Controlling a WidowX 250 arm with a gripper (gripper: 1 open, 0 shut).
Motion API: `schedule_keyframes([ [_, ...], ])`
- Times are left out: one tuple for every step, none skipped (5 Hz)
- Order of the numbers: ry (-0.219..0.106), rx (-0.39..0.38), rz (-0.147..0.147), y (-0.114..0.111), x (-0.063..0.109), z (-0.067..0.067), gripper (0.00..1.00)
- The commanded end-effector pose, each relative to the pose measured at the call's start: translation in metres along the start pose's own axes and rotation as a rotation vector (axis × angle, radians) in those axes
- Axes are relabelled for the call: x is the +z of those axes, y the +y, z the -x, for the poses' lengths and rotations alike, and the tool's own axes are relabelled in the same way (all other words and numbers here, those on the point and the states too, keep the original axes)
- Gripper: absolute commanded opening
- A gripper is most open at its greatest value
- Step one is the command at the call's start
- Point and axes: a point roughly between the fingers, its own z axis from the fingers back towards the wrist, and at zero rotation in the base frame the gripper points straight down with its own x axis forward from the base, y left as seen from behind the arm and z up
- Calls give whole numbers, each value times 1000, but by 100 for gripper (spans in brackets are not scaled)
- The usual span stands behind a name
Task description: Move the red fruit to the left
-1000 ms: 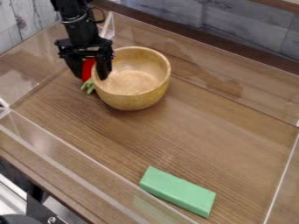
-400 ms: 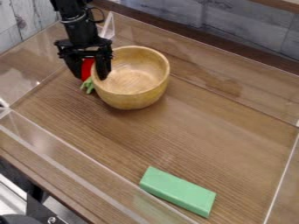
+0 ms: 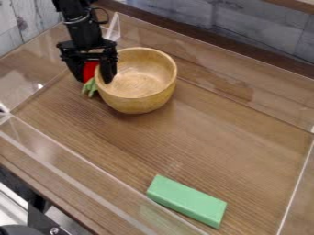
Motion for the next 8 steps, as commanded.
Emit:
schedule_keyframes([
  [-106,-3,-14,5,45,-14,100],
  [-132,-3,-6,6,64,-16,100],
  [-157,-2,-1,7,80,-17,100],
  [-183,-4,2,6,99,-19,100],
  [-200,-13,8,5,112,-22,100],
  [-199,-34,6,4,117,-22,100],
  [-191,-48,1,4,119,-21,100],
  [-182,-60,-3,5,120,-19,100],
])
